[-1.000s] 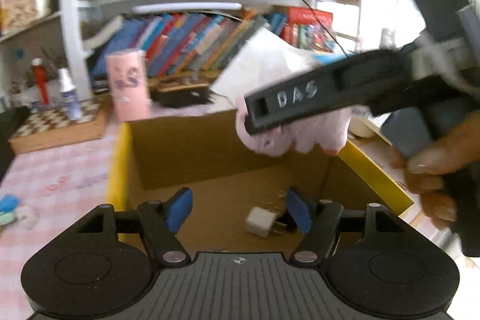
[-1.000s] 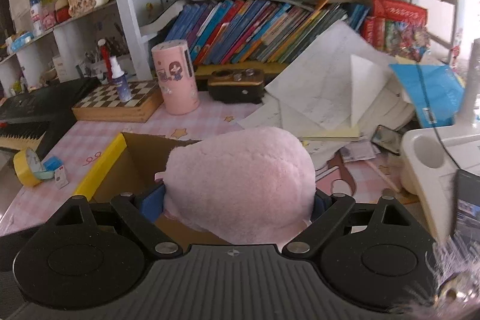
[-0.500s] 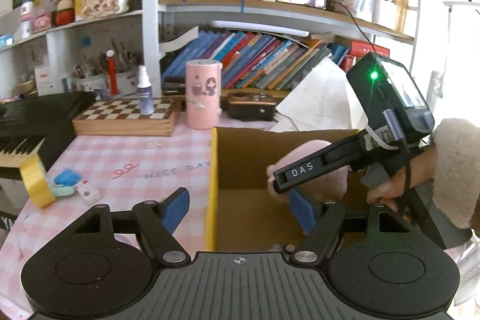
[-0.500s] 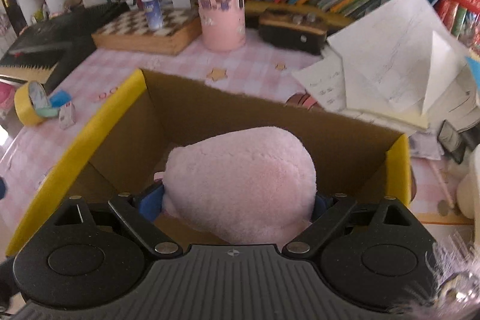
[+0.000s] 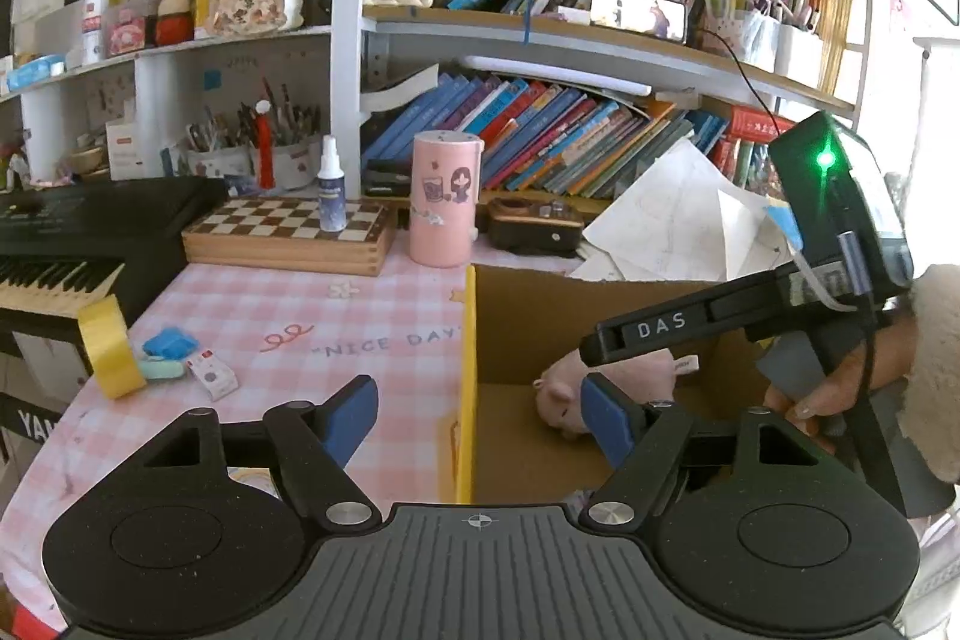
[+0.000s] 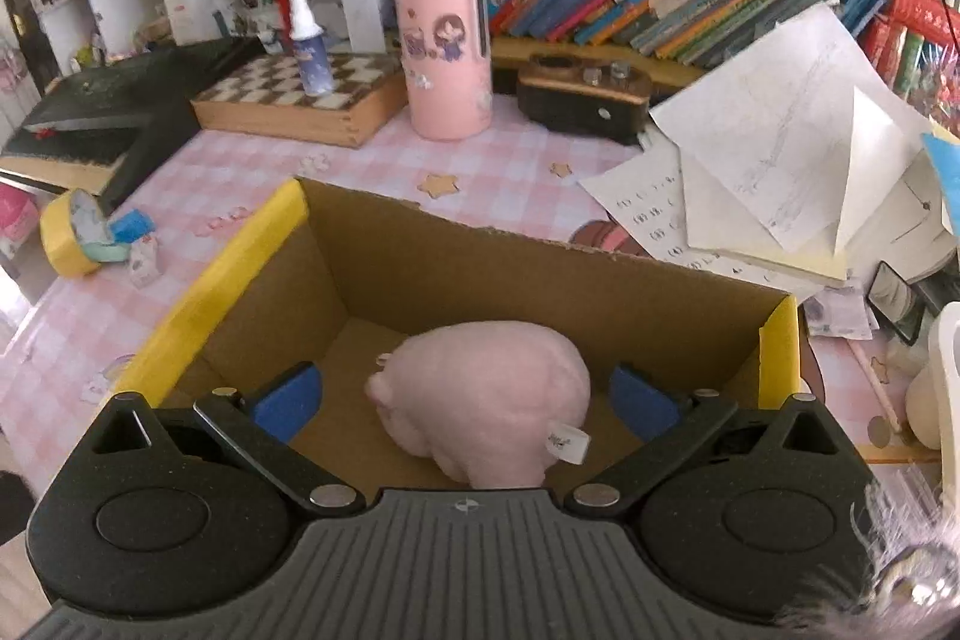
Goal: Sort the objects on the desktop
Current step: 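Open the left tool to drop the plug into the box while the right tool releases the pig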
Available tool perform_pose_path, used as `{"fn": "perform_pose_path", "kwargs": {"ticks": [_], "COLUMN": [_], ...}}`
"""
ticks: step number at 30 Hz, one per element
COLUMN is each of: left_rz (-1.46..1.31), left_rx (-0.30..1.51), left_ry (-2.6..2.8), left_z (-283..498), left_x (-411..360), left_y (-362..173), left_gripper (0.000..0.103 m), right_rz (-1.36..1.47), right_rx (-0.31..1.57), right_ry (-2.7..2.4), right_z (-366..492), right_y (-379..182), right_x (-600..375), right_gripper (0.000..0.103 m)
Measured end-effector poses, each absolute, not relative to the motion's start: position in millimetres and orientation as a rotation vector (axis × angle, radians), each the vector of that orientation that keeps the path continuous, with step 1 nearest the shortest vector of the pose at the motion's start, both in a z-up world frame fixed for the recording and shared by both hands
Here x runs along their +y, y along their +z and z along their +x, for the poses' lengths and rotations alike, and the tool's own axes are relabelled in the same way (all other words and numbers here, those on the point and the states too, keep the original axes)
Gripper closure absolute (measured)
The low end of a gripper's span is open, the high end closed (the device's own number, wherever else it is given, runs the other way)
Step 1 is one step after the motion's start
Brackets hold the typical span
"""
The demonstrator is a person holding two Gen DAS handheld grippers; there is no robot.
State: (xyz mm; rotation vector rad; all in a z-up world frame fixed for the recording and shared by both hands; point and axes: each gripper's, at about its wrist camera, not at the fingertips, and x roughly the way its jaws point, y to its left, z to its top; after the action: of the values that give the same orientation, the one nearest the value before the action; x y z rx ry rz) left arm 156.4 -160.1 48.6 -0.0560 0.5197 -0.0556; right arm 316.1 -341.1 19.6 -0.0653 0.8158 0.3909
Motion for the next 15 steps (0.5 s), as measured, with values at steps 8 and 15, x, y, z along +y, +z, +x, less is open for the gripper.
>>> {"fn": "perform_pose_path", "kwargs": {"ticks": [8, 15], "left_rz": [-0.056, -0.077], "left_rx": [0.473, 0.457], "left_ry": [-0.011, 0.023], "left_z": [145, 137], "left_x": [-158, -156], "left_y": [56, 56], "left_gripper": [0.015, 0.012], "right_rz": [-0.084, -0.085], "right_rx": [0.775, 0.748], "right_ry": [0.452, 0.433], "right_z": [306, 305], "right_y": [26, 31], "right_x": [-336, -344], "right_gripper": [0.000, 0.000]}}
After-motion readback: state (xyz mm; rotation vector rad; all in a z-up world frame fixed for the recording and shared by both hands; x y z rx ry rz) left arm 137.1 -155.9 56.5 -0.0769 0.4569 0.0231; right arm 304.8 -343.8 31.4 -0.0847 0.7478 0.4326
